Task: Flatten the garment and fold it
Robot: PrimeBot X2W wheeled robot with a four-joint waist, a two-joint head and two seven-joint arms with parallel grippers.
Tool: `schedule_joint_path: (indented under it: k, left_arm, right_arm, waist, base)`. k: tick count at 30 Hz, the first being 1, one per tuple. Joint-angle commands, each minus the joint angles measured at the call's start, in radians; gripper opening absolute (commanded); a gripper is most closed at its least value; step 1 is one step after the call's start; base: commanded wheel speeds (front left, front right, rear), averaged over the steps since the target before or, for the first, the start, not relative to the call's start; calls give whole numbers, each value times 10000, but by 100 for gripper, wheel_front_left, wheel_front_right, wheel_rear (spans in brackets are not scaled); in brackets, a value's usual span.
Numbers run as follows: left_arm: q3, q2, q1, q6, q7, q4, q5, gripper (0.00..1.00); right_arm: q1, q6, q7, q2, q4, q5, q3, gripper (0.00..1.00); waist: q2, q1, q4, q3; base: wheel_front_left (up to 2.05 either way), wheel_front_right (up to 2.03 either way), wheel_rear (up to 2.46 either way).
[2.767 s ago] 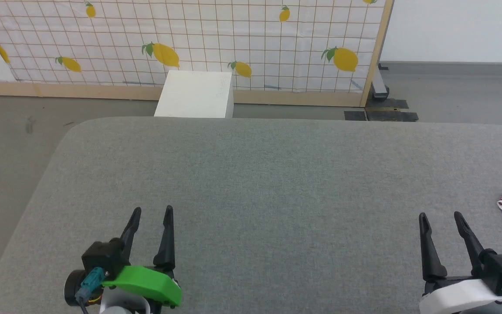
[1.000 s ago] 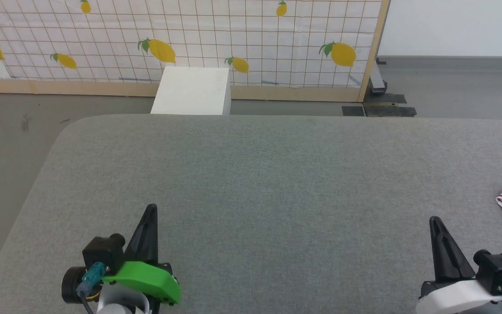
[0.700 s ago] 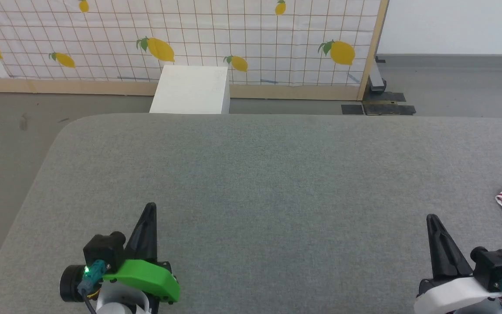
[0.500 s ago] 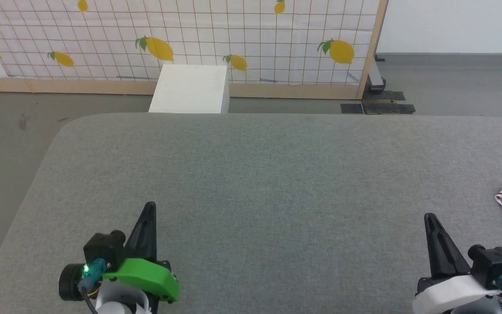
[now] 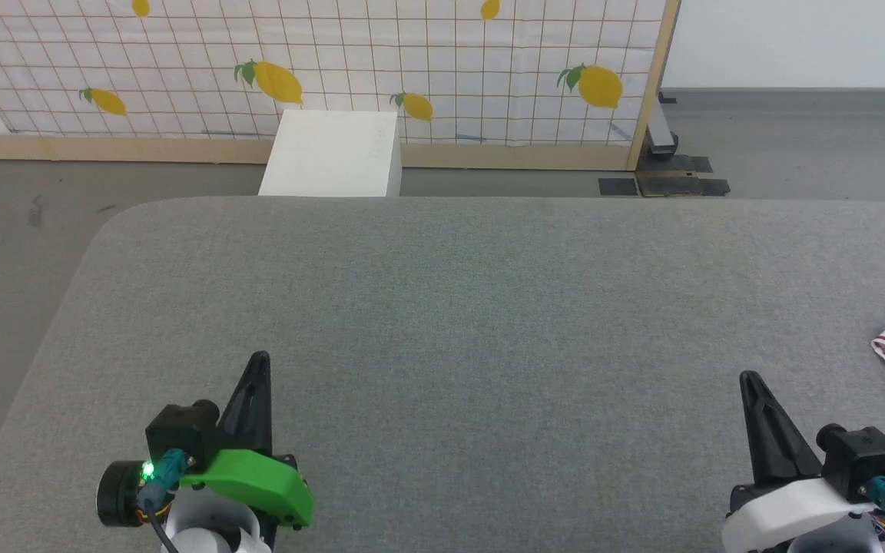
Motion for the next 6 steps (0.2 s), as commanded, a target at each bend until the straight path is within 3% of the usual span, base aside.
schedule_joint_path:
  k: [1,6]
  left_arm:
    - [43,-19,153,57,72,-81,145,0]
    - [64,-20,167,100,170,-164,234,0]
  right_arm:
    - [-224,-7,60,16,-78,-72,46,0]
    - [-264,-8,152,18,-116,-108,89,0]
  waist:
    - [23,0,-6,8]
    - [25,0,-25,30]
  base:
    - [0,0,0]
    - [0,0,0]
